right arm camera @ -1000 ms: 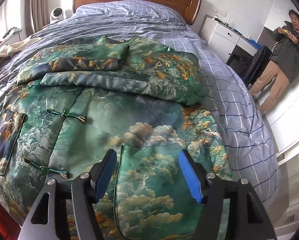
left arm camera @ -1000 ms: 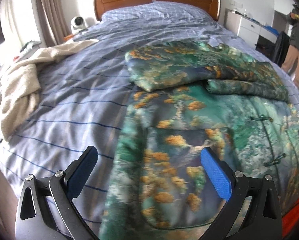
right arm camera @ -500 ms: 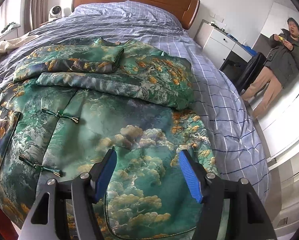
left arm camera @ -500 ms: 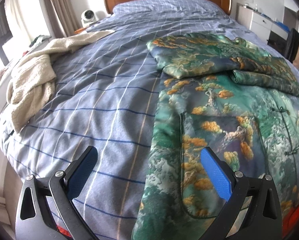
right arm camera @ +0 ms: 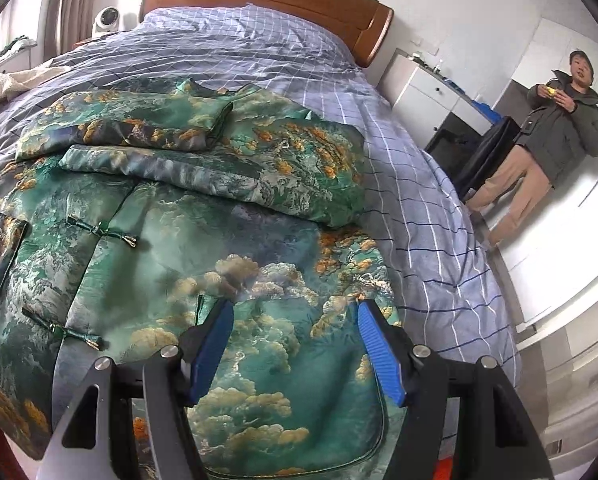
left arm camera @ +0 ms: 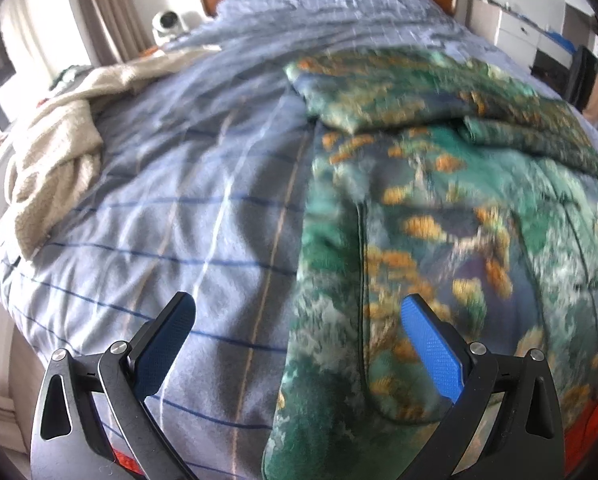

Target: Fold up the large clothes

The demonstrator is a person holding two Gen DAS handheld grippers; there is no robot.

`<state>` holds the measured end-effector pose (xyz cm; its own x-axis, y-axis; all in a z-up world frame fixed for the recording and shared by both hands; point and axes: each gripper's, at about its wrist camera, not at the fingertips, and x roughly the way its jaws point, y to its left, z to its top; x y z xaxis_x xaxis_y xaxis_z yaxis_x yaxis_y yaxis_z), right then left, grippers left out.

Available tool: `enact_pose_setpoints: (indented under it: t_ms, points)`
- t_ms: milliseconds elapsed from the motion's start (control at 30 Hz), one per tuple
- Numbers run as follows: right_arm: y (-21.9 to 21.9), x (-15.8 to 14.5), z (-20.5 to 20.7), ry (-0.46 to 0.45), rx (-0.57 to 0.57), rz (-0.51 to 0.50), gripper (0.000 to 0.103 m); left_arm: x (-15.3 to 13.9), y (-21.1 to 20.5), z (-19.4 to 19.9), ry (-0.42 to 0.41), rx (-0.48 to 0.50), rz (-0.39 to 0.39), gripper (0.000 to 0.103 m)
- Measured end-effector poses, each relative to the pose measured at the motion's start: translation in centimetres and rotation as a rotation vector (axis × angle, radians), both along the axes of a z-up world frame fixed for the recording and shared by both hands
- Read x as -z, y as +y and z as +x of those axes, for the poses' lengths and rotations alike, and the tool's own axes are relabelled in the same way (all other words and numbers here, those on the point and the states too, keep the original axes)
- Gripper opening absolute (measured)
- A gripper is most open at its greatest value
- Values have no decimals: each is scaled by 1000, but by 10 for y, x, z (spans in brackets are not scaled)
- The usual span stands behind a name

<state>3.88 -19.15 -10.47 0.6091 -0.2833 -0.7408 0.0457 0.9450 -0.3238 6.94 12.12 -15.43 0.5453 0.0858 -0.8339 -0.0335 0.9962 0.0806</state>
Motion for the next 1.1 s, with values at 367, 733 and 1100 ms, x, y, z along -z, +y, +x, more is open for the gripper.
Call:
enact_pose_setpoints:
  t_ms: [367,733,1100]
  points:
    - [-177,41,-43,245,23,596,66,28,22,-26,139,154,-298,102]
    - [-161,55,-49,290,-143,832,72,36,-16,-36,202,254,-283,103]
    - [-153,56,-45,403,-163,552,70,19,-13,-43,184,240,-218,102]
